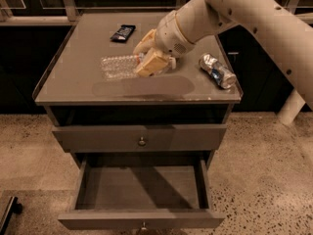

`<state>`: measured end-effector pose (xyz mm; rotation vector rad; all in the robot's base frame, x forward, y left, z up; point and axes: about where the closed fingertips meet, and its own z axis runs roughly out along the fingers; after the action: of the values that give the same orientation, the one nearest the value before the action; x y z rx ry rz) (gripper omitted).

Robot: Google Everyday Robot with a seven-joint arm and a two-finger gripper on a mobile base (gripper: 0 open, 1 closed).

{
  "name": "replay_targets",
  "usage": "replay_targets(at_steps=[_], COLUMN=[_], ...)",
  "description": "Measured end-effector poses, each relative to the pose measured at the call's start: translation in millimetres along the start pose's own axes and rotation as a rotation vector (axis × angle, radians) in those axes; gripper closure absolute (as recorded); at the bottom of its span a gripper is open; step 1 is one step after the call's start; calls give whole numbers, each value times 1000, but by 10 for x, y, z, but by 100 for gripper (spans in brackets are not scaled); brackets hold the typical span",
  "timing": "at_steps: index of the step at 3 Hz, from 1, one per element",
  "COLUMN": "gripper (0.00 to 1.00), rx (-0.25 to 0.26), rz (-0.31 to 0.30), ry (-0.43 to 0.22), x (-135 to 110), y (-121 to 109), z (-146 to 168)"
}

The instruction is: Pick water bottle from middle drawer and place on counter

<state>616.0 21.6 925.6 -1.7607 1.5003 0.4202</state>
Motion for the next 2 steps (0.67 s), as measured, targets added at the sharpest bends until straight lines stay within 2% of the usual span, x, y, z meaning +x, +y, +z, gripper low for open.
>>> replay_targets(at_steps=[1,2], gripper=[12,0], rx=[16,30], rz=[14,33], ry=[27,56], x=[122,233], y=[43,85], z=[47,74])
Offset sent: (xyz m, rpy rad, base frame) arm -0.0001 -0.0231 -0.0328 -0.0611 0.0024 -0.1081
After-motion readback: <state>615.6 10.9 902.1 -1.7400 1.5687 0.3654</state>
